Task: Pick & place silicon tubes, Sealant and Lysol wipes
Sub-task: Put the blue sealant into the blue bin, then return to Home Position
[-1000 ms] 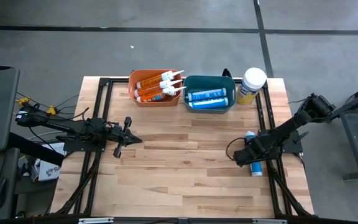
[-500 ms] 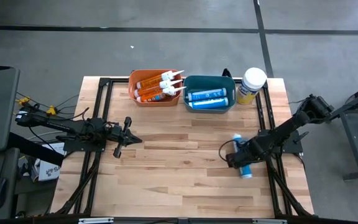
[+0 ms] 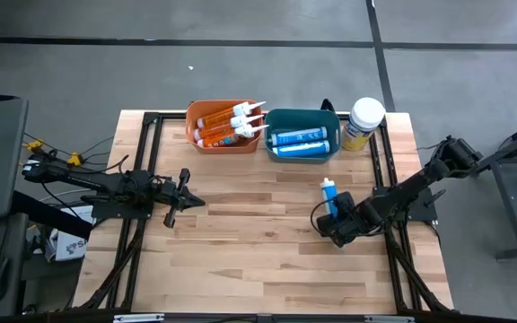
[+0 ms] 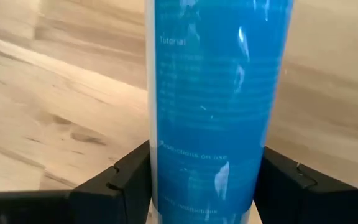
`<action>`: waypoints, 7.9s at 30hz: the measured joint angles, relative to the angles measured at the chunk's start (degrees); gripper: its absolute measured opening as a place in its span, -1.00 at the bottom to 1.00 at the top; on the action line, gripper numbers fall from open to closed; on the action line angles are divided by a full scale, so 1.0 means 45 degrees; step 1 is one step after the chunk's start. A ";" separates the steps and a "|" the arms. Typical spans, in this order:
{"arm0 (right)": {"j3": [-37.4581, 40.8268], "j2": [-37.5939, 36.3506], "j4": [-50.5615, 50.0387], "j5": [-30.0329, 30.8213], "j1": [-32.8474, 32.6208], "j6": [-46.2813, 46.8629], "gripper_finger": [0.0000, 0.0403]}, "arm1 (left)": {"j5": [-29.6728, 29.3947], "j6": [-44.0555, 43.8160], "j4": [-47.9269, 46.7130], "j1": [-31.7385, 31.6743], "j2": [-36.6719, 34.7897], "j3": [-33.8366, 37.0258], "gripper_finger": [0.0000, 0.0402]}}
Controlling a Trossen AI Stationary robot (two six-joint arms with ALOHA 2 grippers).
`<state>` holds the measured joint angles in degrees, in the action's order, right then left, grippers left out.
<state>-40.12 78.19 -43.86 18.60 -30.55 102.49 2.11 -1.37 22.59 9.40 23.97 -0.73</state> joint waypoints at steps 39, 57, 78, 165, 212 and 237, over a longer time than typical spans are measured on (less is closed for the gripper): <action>-0.0024 -0.0034 0.5535 0.6086 0.0734 -0.7208 0.05 | 0.0005 0.0005 0.0000 -0.0004 0.0005 0.0000 -1.00; -0.0024 -0.0034 1.2448 0.7347 0.1832 -1.6660 0.05 | -0.0029 0.0053 0.0000 -0.0003 0.0003 0.0000 -1.00; -0.0024 -0.0034 1.5417 0.4424 0.3164 -2.0836 0.04 | 0.0015 0.0243 0.0010 -0.0004 0.0002 0.0000 -1.00; -1.2855 0.7053 -0.6999 0.0734 1.4200 -2.8824 0.04 | -0.0024 0.0675 -0.0393 -0.0004 0.0051 0.0000 -1.00; -0.9870 0.7033 -0.2690 -0.0007 1.3532 -2.9255 0.38 | -0.0015 0.0673 -0.0597 0.0001 0.0053 0.0000 -1.00; -0.9860 0.6693 -0.3089 -0.0494 1.3542 -2.7070 0.38 | -0.0024 0.0772 -0.0627 0.0001 0.0053 0.0000 -1.00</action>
<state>-84.49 108.31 -57.76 16.38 30.39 -19.33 2.00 2.11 19.77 9.41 24.21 -0.73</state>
